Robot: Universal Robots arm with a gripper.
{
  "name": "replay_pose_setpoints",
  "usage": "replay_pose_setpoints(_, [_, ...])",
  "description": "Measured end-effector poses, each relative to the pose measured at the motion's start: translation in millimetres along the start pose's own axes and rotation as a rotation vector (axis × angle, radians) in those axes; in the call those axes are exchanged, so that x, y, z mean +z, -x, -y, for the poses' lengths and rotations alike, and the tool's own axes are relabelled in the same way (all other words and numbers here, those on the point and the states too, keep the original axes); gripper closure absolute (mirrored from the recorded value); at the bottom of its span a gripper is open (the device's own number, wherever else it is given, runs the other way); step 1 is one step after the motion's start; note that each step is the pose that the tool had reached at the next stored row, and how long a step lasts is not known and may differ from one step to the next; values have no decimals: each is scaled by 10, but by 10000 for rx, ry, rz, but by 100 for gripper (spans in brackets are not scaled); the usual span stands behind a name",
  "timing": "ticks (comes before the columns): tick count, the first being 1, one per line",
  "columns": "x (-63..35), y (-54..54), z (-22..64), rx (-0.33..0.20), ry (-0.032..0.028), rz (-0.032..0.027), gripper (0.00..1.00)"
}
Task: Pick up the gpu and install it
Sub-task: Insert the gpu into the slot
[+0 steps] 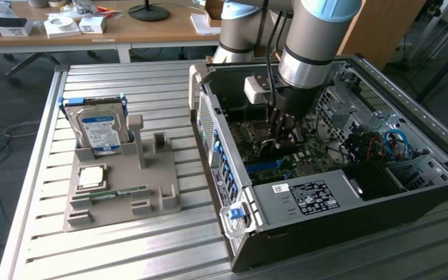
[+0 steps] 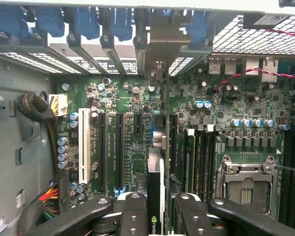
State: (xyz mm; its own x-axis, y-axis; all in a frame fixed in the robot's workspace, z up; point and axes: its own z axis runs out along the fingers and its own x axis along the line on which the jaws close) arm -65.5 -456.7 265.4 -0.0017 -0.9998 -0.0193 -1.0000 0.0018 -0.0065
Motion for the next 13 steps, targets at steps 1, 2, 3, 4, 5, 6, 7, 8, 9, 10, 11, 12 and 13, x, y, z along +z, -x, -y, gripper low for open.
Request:
replay_pose_setpoints(1, [0,-1,0,-1,1,-5,73])
replay_pose_setpoints(2, [1,-2,0,-1,-1,-9,73])
replay_pose_setpoints(3, [1,-6,-1,1,-1,-17,73])
replay_pose_setpoints(4, [1,-7,-2,2,0,-26,73])
replay_pose_setpoints(5, [1,-8,-1,3,-1,-33,73])
replay_pose_setpoints(6, [1,-10,-1,2,-1,-44,73])
replay_pose_setpoints(7, [1,-10,-1,1,0,-46,73])
replay_pose_setpoints(8, [0,-11,-1,1,-1,-47,73])
replay_pose_setpoints(9, [0,-11,-1,0,0,-47,73])
replay_pose_setpoints(10, [0,-11,-2,0,-1,-47,73])
replay_pose_setpoints(11, [0,-11,-6,0,-1,-47,73])
replay_pose_setpoints(12, [0,-11,-12,0,-1,-47,73])
replay_pose_setpoints(13, [0,-11,-16,1,-1,-47,73])
